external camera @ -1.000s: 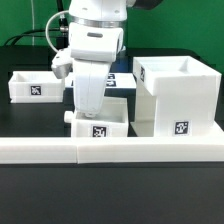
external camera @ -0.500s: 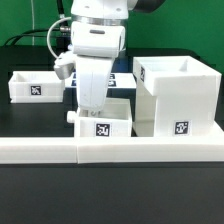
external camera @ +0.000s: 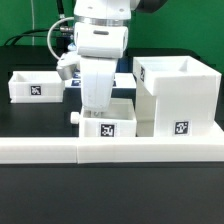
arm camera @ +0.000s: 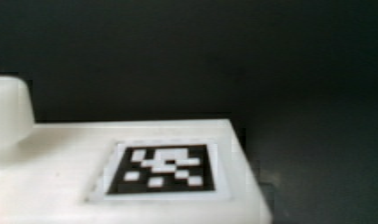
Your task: Assemble drawer
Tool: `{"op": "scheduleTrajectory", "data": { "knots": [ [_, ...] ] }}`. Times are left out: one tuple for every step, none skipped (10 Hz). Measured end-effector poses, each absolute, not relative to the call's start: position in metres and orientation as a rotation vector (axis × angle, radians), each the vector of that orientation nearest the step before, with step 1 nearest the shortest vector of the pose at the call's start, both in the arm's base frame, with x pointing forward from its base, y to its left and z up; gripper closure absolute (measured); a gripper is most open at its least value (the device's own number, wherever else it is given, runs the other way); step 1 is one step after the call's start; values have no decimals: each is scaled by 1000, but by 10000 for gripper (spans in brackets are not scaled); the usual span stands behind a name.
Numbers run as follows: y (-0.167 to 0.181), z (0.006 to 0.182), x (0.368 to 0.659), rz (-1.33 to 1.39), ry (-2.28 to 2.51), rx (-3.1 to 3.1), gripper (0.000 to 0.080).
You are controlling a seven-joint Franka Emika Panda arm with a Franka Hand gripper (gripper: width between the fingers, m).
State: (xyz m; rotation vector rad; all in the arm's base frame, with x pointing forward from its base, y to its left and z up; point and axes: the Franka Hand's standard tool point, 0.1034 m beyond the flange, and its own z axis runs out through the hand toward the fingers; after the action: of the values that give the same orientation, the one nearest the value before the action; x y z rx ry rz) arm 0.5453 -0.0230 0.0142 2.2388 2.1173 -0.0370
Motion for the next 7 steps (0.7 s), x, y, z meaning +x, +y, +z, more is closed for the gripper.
{"op": "scheduleTrajectory", "data": {
  "knots": [
    [-23, 14, 545, -31, 2108, 2243, 757],
    [-23, 13, 545, -9, 2101, 2236, 757],
    [-23, 13, 544, -15, 2102, 2240, 757],
    [-22, 12, 543, -14, 2105, 2238, 757],
    [-19, 10, 541, -20, 2116, 2237, 757],
    [-14, 11, 542, -38, 2132, 2238, 757],
    [-10, 13, 545, -70, 2151, 2245, 757]
  ]
}}
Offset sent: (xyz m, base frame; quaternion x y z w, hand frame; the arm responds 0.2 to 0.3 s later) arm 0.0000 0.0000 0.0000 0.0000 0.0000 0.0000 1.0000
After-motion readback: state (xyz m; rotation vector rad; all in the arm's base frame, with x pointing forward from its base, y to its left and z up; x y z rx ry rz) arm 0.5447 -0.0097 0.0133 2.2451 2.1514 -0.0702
